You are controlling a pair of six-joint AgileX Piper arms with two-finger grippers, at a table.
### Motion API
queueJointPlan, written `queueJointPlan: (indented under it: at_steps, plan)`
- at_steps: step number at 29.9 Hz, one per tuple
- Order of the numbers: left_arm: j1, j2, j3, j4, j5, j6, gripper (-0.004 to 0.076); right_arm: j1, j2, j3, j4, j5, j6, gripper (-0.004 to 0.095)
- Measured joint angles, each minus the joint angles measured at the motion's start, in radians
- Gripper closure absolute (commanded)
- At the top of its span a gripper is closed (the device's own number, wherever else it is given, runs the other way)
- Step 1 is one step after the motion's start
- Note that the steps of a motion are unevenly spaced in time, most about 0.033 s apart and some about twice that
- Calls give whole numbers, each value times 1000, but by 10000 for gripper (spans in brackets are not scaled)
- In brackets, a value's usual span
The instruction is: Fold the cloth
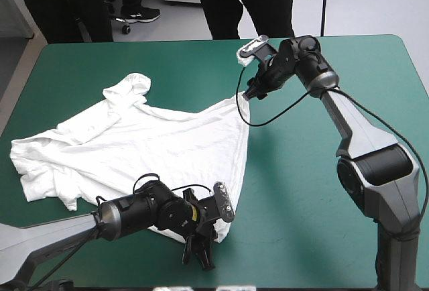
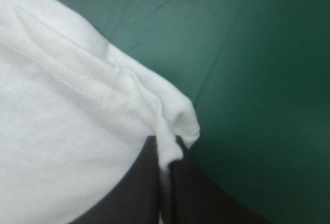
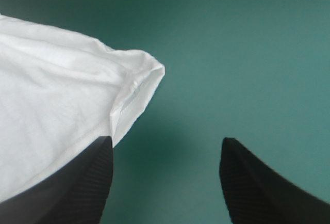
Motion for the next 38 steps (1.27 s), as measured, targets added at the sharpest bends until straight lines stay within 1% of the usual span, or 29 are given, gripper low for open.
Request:
queueJointPlan:
  at_steps: [3,11,23,26,28,30,32,36,38]
  plan:
    - [0,0,0,-4,0,0,741,2,45,-26,18,-14,-14,331]
    - [0,0,0,-7,-3,-1,741,8,126,-47,112,-53,-54,329]
    - [0,0,0,-12,-3,-1,741,8,247,-94,128,-91,-60,327]
    - [0,1,0,-16,-4,-1,741,8,257,-101,141,-99,-64,354]
    - [0,2,0,-29,-6,-1,741,8,261,-107,147,-99,-65,408]
    - [0,2,0,-34,-7,-1,741,7,266,-109,156,-100,-74,510]
    - [0,2,0,-35,-8,-1,741,6,269,-111,163,-101,-76,631]
    - [0,2,1,-37,-12,-1,741,6,274,-114,191,-104,-81,930]
    - [0,2,1,-37,-13,-3,741,6,275,-114,201,-104,-81,923]
